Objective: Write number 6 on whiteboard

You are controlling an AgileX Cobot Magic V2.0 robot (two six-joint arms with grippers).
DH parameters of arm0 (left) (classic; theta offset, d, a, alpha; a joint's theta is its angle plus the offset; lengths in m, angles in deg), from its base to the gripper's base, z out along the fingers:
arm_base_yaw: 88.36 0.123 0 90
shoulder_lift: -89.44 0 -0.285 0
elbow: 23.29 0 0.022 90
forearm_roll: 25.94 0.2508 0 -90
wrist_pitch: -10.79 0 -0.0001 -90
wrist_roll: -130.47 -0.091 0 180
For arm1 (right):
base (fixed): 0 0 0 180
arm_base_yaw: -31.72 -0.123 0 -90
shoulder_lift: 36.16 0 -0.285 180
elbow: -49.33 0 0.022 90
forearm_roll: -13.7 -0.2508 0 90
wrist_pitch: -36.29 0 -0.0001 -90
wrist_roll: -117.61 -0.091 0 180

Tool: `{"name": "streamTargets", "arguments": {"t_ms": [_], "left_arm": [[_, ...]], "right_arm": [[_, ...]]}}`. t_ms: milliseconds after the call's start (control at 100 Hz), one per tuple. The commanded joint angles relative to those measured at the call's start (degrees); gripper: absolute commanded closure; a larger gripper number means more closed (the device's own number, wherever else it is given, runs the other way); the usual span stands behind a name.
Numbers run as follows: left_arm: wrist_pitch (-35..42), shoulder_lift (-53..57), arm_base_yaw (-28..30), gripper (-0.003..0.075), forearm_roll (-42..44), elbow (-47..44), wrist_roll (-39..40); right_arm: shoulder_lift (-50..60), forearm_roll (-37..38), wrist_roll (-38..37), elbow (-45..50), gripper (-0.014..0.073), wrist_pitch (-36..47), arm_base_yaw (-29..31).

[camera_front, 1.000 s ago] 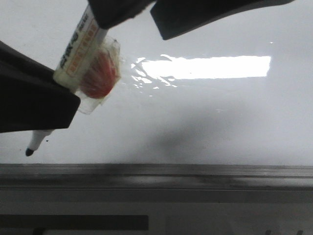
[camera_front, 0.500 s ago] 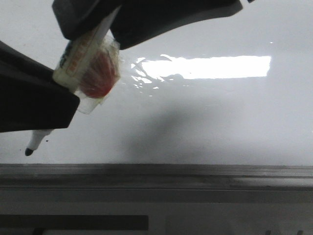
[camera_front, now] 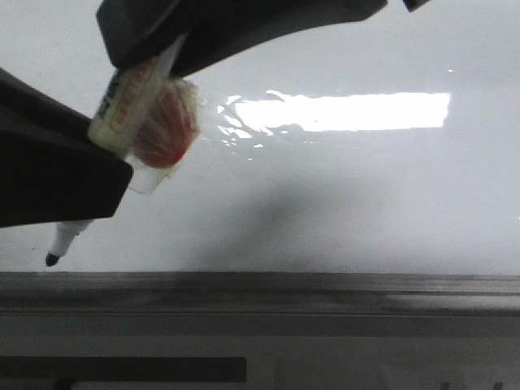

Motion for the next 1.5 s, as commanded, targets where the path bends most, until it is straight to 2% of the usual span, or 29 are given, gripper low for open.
{"name": "streamTargets", "arguments": {"t_ms": [0,60,200,360,520,740,920,1140,1360,1490], "left_arm": [[4.04,0.50,-0.45,0.0304,-0.10,1.88,0.06],[4.04,1.03,-0.45,0.0227,-0.10,1.88,0.06],[3.44,5.38,-0.32,0.0219,-0.19,1.88,0.06],[0.11,13.43,2.62,0.0271,-0.07,1.88,0.06],[-2.88,19.27,9.92,0.0283,0.01,1.88,0.06],[-1.79,20.30,18.71,0.0338,-0.73,1.88,0.43],[-1.79,20.30,20.66,0.0343,-1.80,1.88,0.43],[-1.21,20.30,20.66,0.0344,-2.11,1.88,0.43],[-1.22,20.30,20.66,0.0344,-2.11,1.88,0.43],[-0.84,20.30,20.66,0.0344,-2.11,1.88,0.43]], "right_arm": [[0.81,-0.71,0.03,-2.05,0.0653,3.13,-0.07],[0.81,-0.71,0.03,-2.05,0.0653,3.50,0.17],[1.51,-0.71,0.03,-2.05,0.0653,3.41,1.23],[4.51,-0.71,0.03,-2.05,0.0653,2.97,4.48],[6.42,-0.71,0.03,-2.05,0.0653,3.83,9.63],[6.08,-0.71,-0.06,-5.43,0.0653,5.11,15.84],[5.35,-0.71,-0.06,-6.04,0.0653,7.08,20.90],[0.25,-3.45,-0.06,-5.90,0.0653,5.24,21.07],[-3.63,-3.60,-0.06,-0.45,0.0653,2.58,16.32],[-1.15,-3.19,-0.06,1.17,0.0652,3.44,18.24]]}}
